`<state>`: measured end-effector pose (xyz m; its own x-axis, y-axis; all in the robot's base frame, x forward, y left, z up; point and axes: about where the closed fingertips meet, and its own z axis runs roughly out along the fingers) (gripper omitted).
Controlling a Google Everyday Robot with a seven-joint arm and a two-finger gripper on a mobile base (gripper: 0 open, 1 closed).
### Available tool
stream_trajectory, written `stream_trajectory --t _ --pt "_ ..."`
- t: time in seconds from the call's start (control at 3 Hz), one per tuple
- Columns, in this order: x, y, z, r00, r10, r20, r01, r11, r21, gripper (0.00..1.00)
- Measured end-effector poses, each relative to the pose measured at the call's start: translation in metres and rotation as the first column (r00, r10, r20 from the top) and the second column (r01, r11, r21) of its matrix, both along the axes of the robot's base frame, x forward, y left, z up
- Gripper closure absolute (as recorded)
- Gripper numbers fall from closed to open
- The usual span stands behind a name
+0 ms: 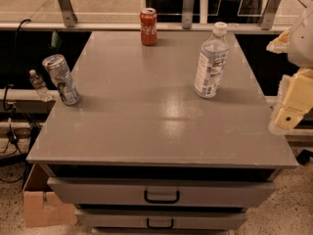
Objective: Knock blue plastic bottle over
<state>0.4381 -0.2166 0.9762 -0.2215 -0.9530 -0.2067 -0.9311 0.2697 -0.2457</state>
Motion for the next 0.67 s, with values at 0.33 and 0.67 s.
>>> stream_trajectory --t 0.33,0.67 --pt "0.0000 0.0000 0.0000 1.0000 0.000 0.000 0.000 1.000 0.000 0.00" --pt "0.0023 -0.0015 0.0018 1.0000 -0.006 0.007 0.006 1.000 0.021 0.00"
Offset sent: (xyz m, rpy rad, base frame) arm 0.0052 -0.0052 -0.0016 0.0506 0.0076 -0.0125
